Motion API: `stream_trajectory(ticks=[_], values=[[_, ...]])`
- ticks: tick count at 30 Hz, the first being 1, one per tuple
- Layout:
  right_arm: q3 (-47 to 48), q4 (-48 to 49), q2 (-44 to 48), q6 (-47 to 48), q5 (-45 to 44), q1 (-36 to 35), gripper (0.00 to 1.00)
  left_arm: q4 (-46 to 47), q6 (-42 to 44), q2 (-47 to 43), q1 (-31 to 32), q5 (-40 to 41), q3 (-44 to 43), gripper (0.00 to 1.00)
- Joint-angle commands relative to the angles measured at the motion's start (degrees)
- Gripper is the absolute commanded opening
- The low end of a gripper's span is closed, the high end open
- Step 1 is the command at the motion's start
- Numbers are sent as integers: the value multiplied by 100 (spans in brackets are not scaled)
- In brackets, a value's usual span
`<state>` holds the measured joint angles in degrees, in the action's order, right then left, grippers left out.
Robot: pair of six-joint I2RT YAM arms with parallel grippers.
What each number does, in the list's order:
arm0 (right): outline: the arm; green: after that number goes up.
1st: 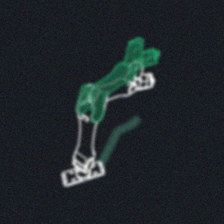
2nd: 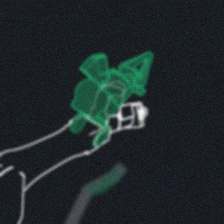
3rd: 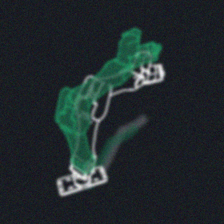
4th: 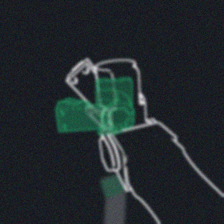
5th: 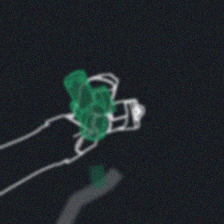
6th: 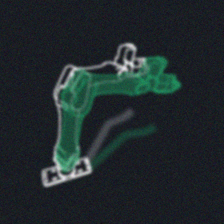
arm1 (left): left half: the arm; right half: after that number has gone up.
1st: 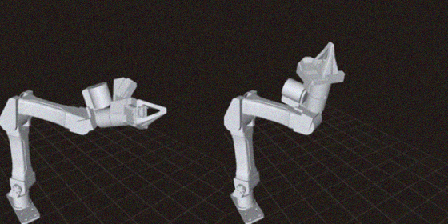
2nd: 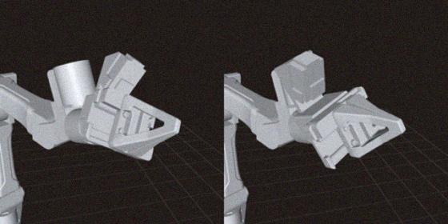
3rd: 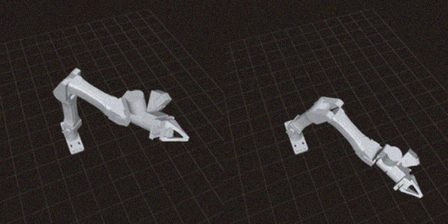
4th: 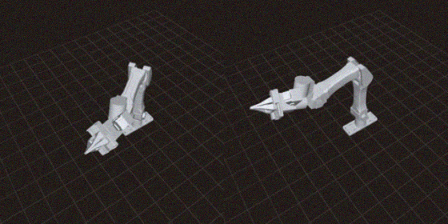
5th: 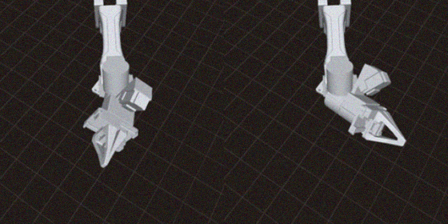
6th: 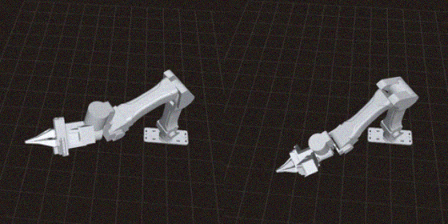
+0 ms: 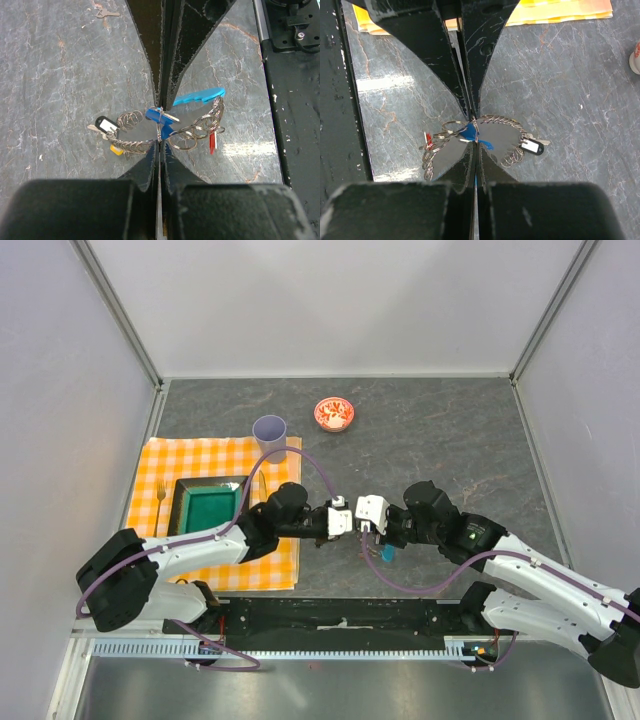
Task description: Put the keys on the keyring
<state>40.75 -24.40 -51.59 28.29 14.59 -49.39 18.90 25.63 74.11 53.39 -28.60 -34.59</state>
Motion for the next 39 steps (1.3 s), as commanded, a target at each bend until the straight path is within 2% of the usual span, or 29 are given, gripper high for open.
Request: stream_trajectory(ticks=[1, 14, 39], values=[[56, 190, -17, -35, 167, -27, 0, 176, 267, -89, 58, 12, -109, 2], [20, 225, 106, -61, -105, -27, 0, 193, 276, -116, 76, 56, -92, 2], [29, 217, 9, -61, 106, -27, 0, 202, 294, -107, 76, 83, -92, 2]])
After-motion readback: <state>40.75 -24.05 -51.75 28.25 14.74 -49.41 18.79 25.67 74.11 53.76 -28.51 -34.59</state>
